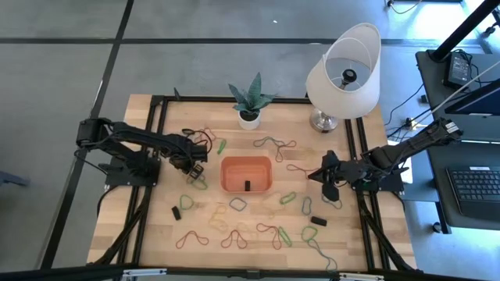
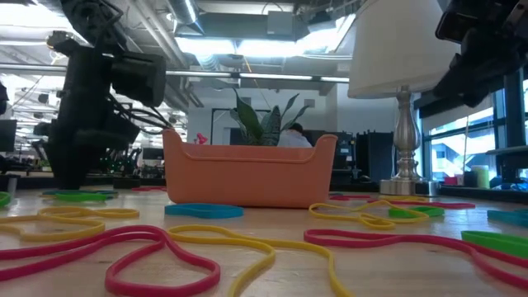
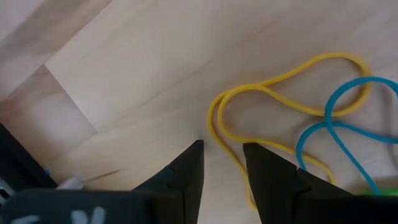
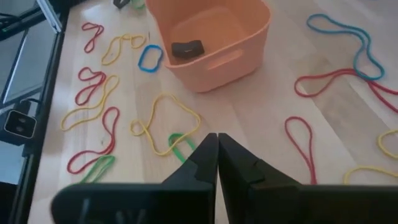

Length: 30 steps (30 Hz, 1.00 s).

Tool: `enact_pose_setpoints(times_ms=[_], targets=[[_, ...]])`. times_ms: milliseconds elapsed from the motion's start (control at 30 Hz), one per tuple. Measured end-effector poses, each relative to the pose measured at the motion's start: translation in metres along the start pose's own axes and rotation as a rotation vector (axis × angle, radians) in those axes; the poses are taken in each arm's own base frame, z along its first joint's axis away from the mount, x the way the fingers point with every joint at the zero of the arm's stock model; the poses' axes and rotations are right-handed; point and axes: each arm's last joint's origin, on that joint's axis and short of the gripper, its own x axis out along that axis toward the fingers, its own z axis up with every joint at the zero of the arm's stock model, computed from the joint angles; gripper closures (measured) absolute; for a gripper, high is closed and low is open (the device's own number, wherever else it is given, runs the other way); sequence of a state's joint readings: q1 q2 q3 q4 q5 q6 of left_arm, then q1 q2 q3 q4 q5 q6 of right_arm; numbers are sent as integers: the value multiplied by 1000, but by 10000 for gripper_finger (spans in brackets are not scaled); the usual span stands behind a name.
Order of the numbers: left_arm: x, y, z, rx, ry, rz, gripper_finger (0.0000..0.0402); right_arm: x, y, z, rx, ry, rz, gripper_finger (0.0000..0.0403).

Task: Pick and place rubber bands into bin
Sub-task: Put the yellow rubber band into the orange bin

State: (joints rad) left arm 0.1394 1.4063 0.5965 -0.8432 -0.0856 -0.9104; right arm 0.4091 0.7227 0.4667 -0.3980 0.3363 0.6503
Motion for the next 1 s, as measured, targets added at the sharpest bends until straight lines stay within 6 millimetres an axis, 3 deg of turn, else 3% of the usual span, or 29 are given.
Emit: enact_pose_setpoints(times_ms=[133, 300, 500, 900, 1000], targets=[[0, -1, 0, -7, 5, -13, 309, 0, 1, 1, 4, -14, 11, 386], [0, -1, 0, -53, 16, -20, 389, 0, 1, 2, 3, -16, 12, 386], [-8, -1, -2, -112, 42, -7, 399, 0, 1, 2, 3, -17, 12, 386], [-98, -22, -4, -52, -242, -185, 399, 0, 1, 2, -14, -17, 13, 386], [-120, -28, -6, 43, -293, -244, 399, 0, 1, 2, -23, -17, 13, 386]])
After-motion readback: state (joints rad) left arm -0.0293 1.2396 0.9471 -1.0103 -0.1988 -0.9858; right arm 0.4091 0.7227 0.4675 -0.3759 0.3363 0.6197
